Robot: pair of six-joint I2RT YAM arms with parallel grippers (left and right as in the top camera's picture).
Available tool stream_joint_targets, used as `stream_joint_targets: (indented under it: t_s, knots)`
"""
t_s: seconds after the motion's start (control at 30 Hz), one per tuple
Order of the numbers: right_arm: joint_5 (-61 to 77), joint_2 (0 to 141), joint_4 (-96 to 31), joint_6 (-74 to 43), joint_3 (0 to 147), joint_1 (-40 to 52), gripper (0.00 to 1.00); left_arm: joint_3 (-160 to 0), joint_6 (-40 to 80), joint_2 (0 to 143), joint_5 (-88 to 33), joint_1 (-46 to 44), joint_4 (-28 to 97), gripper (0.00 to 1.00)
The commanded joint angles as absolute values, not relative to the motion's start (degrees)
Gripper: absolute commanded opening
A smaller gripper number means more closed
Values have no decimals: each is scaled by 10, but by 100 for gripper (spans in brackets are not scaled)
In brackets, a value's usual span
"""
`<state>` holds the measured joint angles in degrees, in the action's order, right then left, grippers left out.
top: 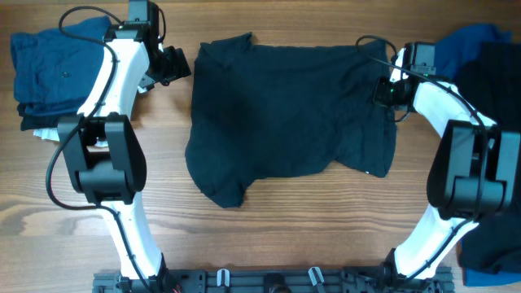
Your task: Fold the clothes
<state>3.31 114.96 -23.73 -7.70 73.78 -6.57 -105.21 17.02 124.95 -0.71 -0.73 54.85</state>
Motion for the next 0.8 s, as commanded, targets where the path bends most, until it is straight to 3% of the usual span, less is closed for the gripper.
stream_joint_targets:
  t_s: [0.0, 0.3, 0.53, 0.63, 0.67, 0.77]
  knots:
    - [23, 1091, -237, -77, 752, -68, 4, -1046, 167, 1258, 1, -3, 547, 84]
    - [-50, 1067, -281, -77, 752, -77, 4, -1046, 167, 1258, 1, -3, 547, 87]
    - [18, 1067, -526, -129, 751, -86, 6, -1040, 168, 1258, 12, -3, 547, 89]
    - [70, 1067, -525, -128, 740, -86, 21, -1040, 168, 1258, 14, -4, 545, 90]
    - [82, 1067, -511, -128, 732, -86, 34, -1040, 168, 1258, 14, -4, 545, 90]
    - [84, 1067, -462, -130, 708, -86, 43, -1040, 167, 1258, 14, -4, 547, 91]
